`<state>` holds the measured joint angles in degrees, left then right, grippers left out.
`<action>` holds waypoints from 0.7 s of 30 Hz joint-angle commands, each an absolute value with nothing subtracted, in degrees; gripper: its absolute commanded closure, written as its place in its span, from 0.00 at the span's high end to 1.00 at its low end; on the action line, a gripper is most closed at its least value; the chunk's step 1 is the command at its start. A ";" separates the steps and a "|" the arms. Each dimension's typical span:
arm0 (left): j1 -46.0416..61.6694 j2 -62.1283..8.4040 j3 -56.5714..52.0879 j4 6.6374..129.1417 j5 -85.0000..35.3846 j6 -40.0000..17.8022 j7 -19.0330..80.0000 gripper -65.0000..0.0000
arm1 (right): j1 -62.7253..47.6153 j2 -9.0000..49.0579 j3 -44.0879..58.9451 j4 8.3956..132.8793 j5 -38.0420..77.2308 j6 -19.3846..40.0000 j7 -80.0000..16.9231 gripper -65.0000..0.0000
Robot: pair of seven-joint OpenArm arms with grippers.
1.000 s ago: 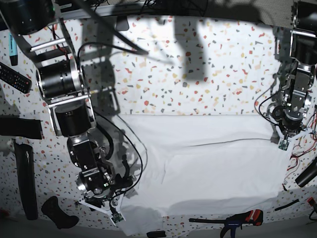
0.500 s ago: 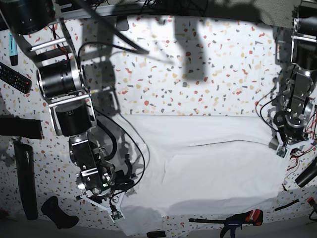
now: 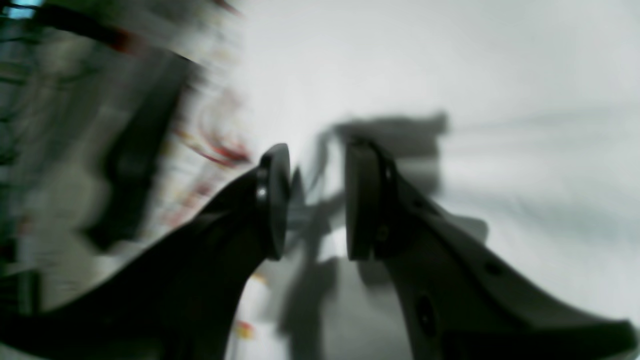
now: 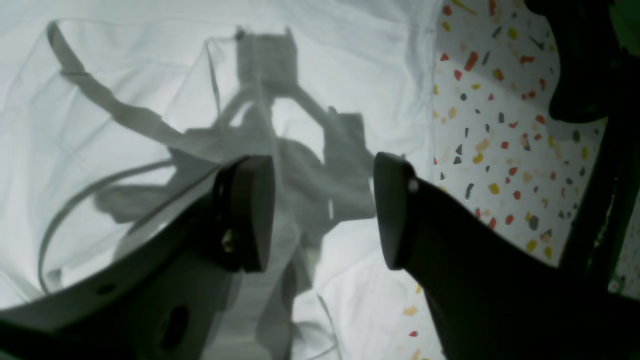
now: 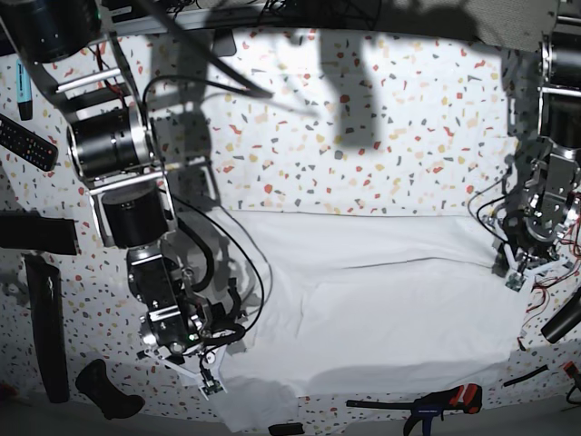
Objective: Fold the T-shirt properly
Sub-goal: 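Lower the folded edge onto the shirt and open both grippers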
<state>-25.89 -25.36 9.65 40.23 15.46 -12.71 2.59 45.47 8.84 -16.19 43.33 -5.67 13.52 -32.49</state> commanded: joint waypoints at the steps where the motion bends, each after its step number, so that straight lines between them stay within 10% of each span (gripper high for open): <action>1: -28.36 -26.39 9.17 40.97 15.40 -11.99 1.45 0.29 | 47.92 8.88 -15.99 44.31 -5.72 13.04 -31.31 0.49; 12: -33.85 -26.39 9.17 40.95 15.31 -6.07 1.26 0.32 | 47.90 8.88 -15.99 44.31 -5.74 13.04 -31.44 0.49; 21: -34.46 -26.70 9.17 41.01 -1.96 -18.57 6.09 0.32 | 47.07 8.95 -15.99 44.31 1.37 13.56 -33.39 0.49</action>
<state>-32.51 -25.74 9.45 40.03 -2.26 -18.87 7.62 45.04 8.73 -16.19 43.33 1.48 13.61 -34.37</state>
